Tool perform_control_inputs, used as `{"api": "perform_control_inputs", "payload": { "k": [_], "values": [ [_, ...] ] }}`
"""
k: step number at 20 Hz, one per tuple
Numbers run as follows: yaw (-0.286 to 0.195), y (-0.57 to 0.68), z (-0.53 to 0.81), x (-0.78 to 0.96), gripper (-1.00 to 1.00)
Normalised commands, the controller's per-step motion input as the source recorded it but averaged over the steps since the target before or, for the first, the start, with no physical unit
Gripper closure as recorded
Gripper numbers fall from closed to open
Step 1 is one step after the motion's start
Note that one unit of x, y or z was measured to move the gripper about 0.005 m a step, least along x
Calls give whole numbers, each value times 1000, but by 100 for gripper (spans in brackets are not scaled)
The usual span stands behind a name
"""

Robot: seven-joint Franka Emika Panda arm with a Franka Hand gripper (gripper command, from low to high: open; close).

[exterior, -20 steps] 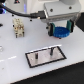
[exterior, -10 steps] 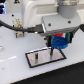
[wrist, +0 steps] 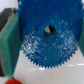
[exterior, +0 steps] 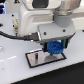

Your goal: Insert the blue gear onto the right peg, followed by the red gear

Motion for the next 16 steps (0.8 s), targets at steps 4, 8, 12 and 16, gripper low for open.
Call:
{"api": "perform_control_inputs", "payload": {
  "k": [4, 8, 12, 16],
  "values": [
    [0, -13, 153, 116, 100],
    [0, -88, 426, 226, 100],
    [0, -32, 146, 68, 100],
    [0, -105, 45, 158, 100]
  ]
}}
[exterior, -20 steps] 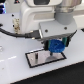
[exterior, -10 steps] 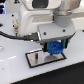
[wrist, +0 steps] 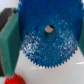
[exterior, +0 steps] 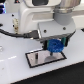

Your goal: Insert the blue gear onto the right peg, followed by the red gear

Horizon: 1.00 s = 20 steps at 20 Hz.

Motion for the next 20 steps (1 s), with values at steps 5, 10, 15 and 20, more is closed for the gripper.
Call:
{"api": "perform_control_inputs", "payload": {
  "k": [5, 10, 15, 20],
  "values": [
    [0, -122, -18, 189, 100],
    [0, -85, -27, 251, 100],
    [0, -35, -4, 86, 100],
    [0, -50, -53, 146, 100]
  ]
}}
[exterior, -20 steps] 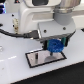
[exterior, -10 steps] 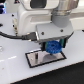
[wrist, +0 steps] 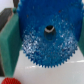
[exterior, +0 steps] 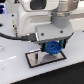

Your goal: Insert the blue gear onto the right peg, followed by the red gear

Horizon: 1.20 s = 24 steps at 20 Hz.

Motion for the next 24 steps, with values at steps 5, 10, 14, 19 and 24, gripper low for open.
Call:
{"api": "perform_control_inputs", "payload": {
  "k": [5, 10, 14, 19, 24],
  "values": [
    [0, 36, 555, 441, 100],
    [0, -24, 69, 156, 100],
    [0, -93, 12, 183, 100],
    [0, -84, -99, 185, 100],
    [0, -44, -98, 187, 100]
  ]
}}
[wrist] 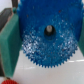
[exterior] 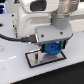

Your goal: Insert the blue gear onto the right peg, followed by the red gear

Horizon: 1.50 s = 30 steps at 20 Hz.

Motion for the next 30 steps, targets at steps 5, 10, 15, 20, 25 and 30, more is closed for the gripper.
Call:
{"api": "perform_control_inputs", "payload": {
  "k": [5, 10, 15, 20, 25, 30],
  "values": [
    [0, 38, -152, 177, 100],
    [0, 44, -138, 189, 100],
    [0, 42, -134, 141, 100],
    [0, 110, 40, 30, -100],
    [0, 184, 309, 9, -100],
    [0, 150, 502, -152, -100]
  ]
}}
